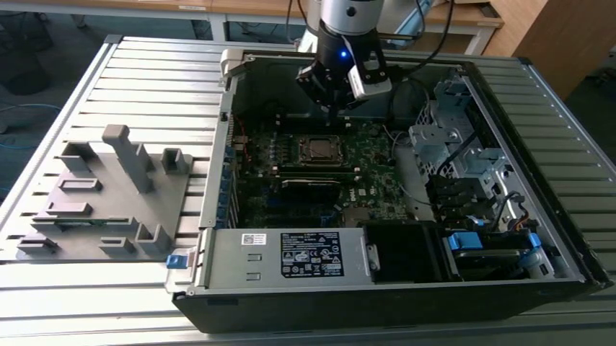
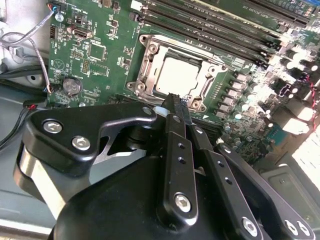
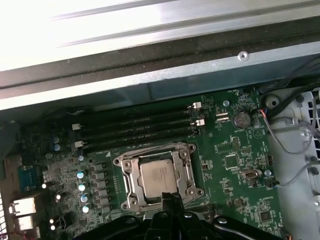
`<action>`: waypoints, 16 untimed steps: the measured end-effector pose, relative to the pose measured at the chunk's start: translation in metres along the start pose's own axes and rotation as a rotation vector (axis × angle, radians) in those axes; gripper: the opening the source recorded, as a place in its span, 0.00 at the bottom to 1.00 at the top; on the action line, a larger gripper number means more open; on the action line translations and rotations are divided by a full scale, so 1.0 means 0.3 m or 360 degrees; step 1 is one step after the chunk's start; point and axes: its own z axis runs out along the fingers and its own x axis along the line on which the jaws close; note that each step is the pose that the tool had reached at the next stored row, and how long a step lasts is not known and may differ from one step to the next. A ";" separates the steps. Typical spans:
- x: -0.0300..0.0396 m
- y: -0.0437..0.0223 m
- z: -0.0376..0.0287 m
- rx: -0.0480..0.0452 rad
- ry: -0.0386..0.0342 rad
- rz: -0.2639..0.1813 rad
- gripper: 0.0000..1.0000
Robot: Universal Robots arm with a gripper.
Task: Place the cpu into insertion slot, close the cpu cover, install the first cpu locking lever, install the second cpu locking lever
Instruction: 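Install the second cpu locking lever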
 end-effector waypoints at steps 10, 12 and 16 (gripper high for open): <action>0.000 -0.001 0.011 -0.0004 0.0001 0.0000 0.10; 0.000 -0.001 0.013 -0.0005 0.0001 0.0000 0.10; 0.000 -0.001 0.020 -0.0008 0.0002 0.0000 0.10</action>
